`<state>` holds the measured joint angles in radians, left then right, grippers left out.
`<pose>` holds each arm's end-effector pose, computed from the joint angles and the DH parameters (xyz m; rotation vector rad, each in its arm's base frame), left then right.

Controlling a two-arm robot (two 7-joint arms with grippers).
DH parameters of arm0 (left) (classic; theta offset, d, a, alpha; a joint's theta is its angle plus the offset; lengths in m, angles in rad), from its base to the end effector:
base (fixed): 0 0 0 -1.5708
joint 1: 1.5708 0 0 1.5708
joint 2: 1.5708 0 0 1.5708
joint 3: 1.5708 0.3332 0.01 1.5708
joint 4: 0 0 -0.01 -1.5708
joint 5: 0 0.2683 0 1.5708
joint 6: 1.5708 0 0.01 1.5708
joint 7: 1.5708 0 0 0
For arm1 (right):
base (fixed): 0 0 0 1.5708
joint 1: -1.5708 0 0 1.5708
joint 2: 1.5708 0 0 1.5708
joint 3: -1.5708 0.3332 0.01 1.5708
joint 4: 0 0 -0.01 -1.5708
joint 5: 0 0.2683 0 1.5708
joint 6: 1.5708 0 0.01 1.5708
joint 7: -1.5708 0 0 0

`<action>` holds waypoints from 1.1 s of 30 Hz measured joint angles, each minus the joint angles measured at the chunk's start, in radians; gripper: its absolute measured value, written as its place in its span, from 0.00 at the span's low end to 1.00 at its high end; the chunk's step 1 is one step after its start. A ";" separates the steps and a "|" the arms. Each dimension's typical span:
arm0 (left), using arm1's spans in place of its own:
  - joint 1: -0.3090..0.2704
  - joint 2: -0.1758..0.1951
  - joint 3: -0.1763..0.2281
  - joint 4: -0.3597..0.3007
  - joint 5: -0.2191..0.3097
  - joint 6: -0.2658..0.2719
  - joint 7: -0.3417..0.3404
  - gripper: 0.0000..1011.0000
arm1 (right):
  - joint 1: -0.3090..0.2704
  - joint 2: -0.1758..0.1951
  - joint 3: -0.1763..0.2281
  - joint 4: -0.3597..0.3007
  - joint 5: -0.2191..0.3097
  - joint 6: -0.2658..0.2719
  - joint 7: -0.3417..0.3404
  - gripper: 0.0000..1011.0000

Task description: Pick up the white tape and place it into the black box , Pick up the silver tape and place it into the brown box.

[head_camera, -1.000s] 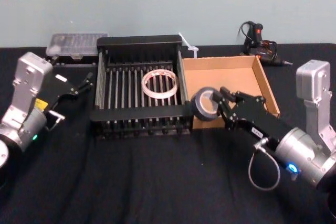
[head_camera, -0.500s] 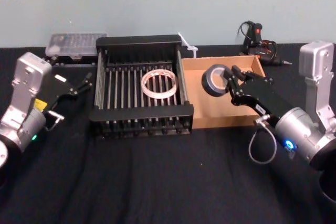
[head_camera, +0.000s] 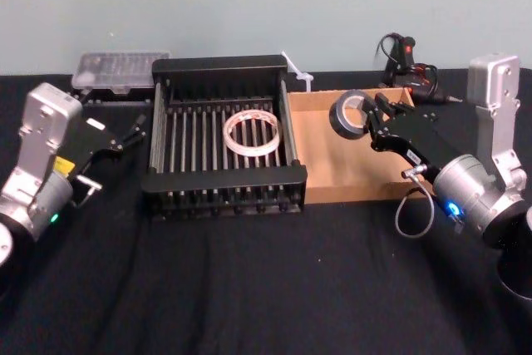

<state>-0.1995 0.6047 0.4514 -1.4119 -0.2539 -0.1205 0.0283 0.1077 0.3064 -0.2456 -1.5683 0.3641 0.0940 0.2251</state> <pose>0.3268 0.1180 -0.3294 0.3046 -0.2850 1.2480 0.3155 -0.0369 -0.3179 -0.0180 0.0791 -1.1093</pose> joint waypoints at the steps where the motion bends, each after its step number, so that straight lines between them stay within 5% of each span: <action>1: 0.000 0.000 0.000 0.000 0.000 0.000 0.000 0.99 | 0.005 -0.003 0.000 0.009 -0.003 -0.002 0.000 0.14; 33: 0.000 0.000 0.000 0.000 0.000 0.000 0.000 0.99 | 0.133 -0.087 0.012 0.267 -0.105 -0.030 -0.005 0.14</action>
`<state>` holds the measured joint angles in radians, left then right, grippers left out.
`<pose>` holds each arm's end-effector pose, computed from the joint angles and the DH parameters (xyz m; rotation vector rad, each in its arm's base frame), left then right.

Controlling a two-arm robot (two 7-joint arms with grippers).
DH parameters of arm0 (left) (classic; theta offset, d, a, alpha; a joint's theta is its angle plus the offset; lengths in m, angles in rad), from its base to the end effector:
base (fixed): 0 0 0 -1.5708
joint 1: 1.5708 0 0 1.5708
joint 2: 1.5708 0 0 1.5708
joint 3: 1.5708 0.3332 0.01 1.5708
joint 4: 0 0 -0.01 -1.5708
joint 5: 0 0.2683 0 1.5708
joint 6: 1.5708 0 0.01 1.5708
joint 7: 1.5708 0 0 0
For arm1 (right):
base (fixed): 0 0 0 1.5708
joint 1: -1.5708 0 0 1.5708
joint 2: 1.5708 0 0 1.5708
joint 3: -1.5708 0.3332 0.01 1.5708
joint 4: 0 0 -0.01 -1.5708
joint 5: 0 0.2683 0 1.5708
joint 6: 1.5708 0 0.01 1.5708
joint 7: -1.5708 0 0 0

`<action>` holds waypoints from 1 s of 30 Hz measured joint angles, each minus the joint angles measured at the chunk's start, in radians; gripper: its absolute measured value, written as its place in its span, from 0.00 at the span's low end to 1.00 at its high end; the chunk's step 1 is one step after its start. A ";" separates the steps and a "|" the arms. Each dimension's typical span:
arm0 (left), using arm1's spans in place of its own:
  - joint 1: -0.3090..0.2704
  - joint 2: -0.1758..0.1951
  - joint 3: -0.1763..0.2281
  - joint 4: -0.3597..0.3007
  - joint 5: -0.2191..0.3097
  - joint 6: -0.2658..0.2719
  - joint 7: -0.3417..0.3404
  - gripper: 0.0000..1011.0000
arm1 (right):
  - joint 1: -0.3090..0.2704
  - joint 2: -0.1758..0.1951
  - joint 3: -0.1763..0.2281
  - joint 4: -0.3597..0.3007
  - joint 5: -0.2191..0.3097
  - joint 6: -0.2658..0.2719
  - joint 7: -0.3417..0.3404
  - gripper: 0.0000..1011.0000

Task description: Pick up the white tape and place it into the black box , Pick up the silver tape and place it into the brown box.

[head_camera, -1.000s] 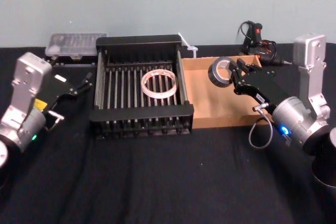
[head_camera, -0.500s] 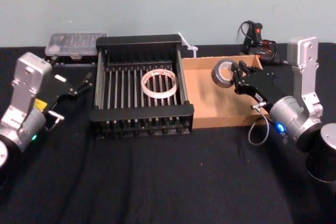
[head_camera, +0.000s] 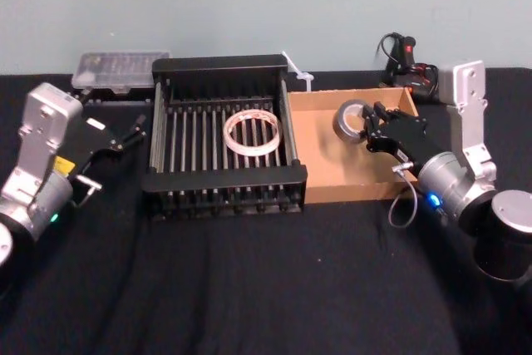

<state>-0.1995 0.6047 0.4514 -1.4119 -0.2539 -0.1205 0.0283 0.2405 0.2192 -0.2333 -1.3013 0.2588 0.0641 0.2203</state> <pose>0.3268 0.1180 -0.3294 0.3046 -0.2850 1.2480 0.3606 -0.0285 -0.3455 -0.1064 0.1043 -1.1876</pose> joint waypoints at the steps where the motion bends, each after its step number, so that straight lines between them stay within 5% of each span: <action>1: 0.000 0.000 0.000 0.000 0.000 0.000 0.000 0.99 | 0.005 -0.003 -0.001 0.009 -0.005 0.000 0.001 0.14; 18: 0.000 0.000 0.000 0.000 0.000 0.000 0.000 0.99 | 0.014 -0.008 -0.004 0.024 -0.013 -0.002 0.006 0.14; 30: 0.000 0.000 0.000 0.000 0.000 0.000 0.000 0.99 | 0.013 -0.007 -0.003 0.021 -0.011 -0.001 0.005 0.47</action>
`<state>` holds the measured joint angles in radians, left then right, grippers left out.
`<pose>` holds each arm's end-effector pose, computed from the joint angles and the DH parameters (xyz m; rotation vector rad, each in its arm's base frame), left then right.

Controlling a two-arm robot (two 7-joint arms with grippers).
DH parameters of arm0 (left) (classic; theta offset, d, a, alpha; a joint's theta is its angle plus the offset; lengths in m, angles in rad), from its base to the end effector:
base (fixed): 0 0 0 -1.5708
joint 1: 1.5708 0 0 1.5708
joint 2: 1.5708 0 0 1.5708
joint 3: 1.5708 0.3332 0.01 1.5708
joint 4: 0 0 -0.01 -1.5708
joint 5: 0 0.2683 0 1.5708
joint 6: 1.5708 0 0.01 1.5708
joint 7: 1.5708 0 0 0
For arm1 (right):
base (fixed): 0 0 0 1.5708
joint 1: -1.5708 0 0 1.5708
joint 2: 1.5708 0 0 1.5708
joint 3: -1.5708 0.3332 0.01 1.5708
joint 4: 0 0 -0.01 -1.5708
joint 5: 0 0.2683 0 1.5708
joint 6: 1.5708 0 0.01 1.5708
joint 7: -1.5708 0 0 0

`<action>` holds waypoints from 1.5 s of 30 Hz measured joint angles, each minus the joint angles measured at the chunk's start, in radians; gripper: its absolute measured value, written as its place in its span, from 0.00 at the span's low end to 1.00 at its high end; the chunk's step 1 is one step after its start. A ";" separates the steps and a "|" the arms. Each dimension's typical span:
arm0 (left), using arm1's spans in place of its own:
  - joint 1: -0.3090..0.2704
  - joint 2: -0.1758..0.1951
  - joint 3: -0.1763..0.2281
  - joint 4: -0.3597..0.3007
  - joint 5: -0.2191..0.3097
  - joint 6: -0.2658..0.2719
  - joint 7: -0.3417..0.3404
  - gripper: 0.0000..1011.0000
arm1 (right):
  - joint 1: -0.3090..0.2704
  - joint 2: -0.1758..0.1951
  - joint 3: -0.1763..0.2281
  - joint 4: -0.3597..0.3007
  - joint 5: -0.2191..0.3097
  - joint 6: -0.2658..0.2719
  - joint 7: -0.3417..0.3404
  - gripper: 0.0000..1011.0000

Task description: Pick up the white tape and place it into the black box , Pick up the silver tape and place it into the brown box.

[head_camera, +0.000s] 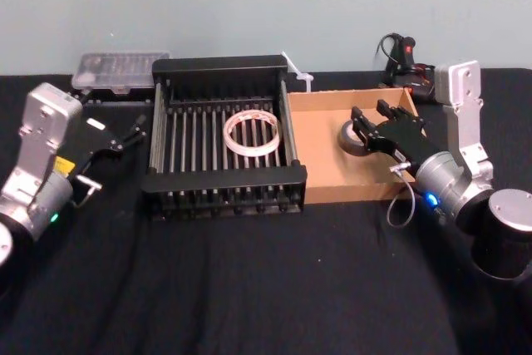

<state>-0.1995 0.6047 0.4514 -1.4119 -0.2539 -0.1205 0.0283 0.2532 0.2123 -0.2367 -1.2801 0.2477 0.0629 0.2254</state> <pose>0.3268 0.1180 -0.3294 0.3046 -0.2850 1.2480 0.3644 -0.0263 -0.3469 -0.1167 0.1040 -1.1825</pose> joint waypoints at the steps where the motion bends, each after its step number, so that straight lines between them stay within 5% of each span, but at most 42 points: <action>1: 0.000 0.000 0.000 0.000 0.000 0.000 0.000 0.99 | 0.000 0.000 0.000 0.000 0.000 0.000 0.000 0.50; 18: 0.000 0.000 0.000 0.000 0.000 0.000 0.000 0.99 | -0.001 0.000 0.000 -0.001 0.001 0.001 0.000 0.99; 34: 0.000 0.000 0.000 0.000 0.000 0.000 0.000 0.99 | -0.015 -0.003 0.007 -0.025 -0.002 0.000 -0.003 0.99; 45: 0.000 0.000 0.000 0.000 0.000 0.000 0.000 0.99 | -0.096 -0.011 0.012 -0.124 -0.090 -0.066 -0.066 0.99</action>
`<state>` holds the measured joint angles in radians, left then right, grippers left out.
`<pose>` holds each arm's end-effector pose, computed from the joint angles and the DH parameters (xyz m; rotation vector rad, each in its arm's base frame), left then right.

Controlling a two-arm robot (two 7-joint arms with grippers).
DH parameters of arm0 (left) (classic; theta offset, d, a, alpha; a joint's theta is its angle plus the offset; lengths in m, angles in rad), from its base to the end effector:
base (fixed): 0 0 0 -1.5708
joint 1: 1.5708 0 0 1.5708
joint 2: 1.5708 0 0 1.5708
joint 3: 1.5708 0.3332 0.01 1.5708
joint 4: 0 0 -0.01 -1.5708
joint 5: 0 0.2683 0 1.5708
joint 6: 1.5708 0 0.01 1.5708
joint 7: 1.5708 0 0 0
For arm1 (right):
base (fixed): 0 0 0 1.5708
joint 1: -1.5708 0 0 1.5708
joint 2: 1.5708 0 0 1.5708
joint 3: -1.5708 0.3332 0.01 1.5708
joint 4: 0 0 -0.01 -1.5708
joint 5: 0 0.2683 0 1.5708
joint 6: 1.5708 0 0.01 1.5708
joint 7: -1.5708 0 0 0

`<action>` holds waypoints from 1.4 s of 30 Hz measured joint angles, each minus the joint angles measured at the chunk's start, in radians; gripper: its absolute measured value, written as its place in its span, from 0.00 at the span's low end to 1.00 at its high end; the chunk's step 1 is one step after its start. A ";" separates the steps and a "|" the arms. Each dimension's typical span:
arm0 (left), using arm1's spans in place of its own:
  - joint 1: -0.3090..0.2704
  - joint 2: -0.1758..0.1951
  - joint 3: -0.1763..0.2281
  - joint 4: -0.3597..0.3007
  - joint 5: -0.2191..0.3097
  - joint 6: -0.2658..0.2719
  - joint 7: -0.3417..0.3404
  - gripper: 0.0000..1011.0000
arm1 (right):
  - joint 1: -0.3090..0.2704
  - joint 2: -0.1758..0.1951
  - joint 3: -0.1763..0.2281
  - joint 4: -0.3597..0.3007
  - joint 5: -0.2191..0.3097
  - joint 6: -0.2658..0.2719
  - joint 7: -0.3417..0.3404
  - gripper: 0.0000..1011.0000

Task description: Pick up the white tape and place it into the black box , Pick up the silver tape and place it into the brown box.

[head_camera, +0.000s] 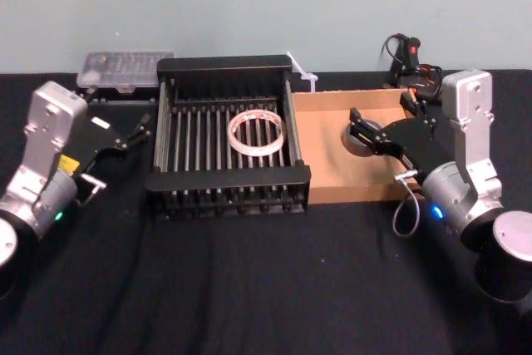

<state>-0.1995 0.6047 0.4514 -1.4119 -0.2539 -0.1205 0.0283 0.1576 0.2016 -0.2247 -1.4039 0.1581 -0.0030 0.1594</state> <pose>0.3268 0.1180 -0.3294 0.3046 -0.2850 1.2480 0.3341 -0.0162 -0.3458 -0.0919 -0.0174 -1.2253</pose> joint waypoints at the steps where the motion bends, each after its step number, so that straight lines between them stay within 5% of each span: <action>1: 0.000 0.000 0.000 0.000 0.000 0.000 0.000 0.99 | -0.005 -0.001 0.001 -0.006 -0.004 -0.003 -0.002 0.99; 28: 0.000 0.000 0.000 0.000 0.000 0.000 0.000 0.99 | -0.173 -0.027 0.037 -0.140 -0.141 -0.104 -0.044 0.99; 42: 0.000 0.000 0.000 0.000 0.000 0.000 0.000 0.99 | -0.205 -0.046 0.059 -0.142 -0.154 -0.111 -0.027 0.99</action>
<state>-0.1996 0.6047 0.4514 -1.4119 -0.2539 -0.1205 0.0283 -0.0479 0.1559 -0.1659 -1.5461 0.0042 -0.1145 0.1329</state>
